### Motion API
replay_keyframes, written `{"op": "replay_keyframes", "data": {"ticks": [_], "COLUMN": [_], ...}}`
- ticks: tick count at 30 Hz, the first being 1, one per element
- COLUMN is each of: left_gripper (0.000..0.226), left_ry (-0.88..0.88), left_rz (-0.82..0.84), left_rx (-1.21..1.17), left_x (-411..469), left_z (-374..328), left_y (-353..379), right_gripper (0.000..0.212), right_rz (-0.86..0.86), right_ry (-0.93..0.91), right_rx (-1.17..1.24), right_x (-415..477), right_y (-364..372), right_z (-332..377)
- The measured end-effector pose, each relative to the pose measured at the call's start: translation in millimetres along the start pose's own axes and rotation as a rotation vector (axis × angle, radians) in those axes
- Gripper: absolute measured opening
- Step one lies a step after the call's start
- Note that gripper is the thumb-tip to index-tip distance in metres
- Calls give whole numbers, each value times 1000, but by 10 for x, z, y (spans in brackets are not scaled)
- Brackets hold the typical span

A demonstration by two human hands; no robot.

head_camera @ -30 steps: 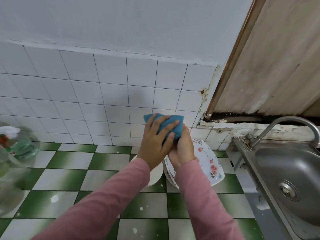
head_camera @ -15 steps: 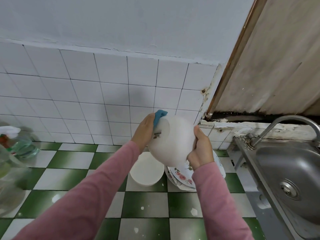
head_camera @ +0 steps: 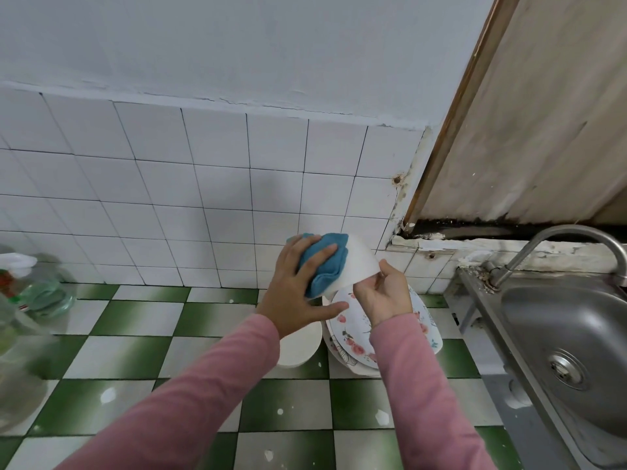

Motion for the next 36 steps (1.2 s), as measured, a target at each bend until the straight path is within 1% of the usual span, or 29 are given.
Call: {"op": "replay_keyframes", "data": {"ticks": [2,3,4,5,6,7,9,10,11,13,15,16,17,18,20,21,23,25,29,31,32,34,35,36], "left_gripper": [72,64,58,53,49,44,36,32,28,26,24,24,25,24,18,16,17,24,36,38,36,27,26,28], "left_ry": [4,-1,-25,-72,-139,-224,-463,-606,-741,-929,-1000,-1012,-1018,-1020,-1033,-1048,-1082,-1112,-1132,-1122,-1117,-1108,-1111,-1120], "left_rz": [-35,-57,-77,-95,-116,-146,-248,-304,-349,-382,-390,-390,-386,-380,-371,-360,-309,-257,-220,-202,-193,-187,-187,-184], "left_rx": [9,5,-15,-61,-130,-220,-412,-488,-533,-544,-548,-555,-568,-585,-625,-639,-648,-653,-701,-734,-754,-775,-770,-763], "left_x": [24,31,32,29,30,31,28,25,23,3,-9,-14,-18,-26,-37,-48,-74,-106,-176,-202,-213,-223,-224,-224], "left_z": [31,49,66,82,89,92,101,115,141,219,281,304,318,319,294,291,287,282,258,234,222,201,193,198], "left_y": [-27,-42,-51,-59,-69,-76,-74,-72,-71,-75,-102,-112,-119,-117,-104,-84,-46,-17,-2,13,24,38,45,61], "right_gripper": [38,38,34,25,17,20,39,46,49,45,40,42,46,54,66,67,61,53,48,47,50,65,69,69], "right_rz": [-10,-7,3,23,28,47,97,112,118,82,32,20,25,36,68,96,153,166,136,107,82,18,-11,-33], "right_ry": [28,37,56,65,61,55,28,-15,-81,-313,-540,-587,-567,-498,-323,-236,-102,-47,-69,-86,-95,-137,-170,-203], "right_rx": [-12,-30,-61,-119,-224,-374,-763,-949,-1103,-1284,-1350,-1371,-1397,-1429,-1408,-1324,-1104,-954,-896,-868,-847,-826,-820,-819], "right_x": [45,46,40,37,30,15,-28,-54,-90,-135,-110,-71,-38,7,61,70,90,98,102,124,134,133,113,69], "right_y": [-30,-35,-35,-34,-28,-19,10,19,29,23,-30,-81,-138,-213,-365,-436,-557,-643,-720,-782,-821,-904,-940,-967], "right_z": [7,4,1,0,1,-1,25,58,100,211,295,312,301,267,171,115,23,-19,13,48,65,120,161,208]}}
Point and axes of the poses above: each hand's wrist, its own x-axis towards the middle knuckle, its own y-axis out of the palm, z = x × y, the point moved 3 cm from there along x, towards the middle knuckle, and after that the axes turned 1 degree about x, right-handed, at the moved point
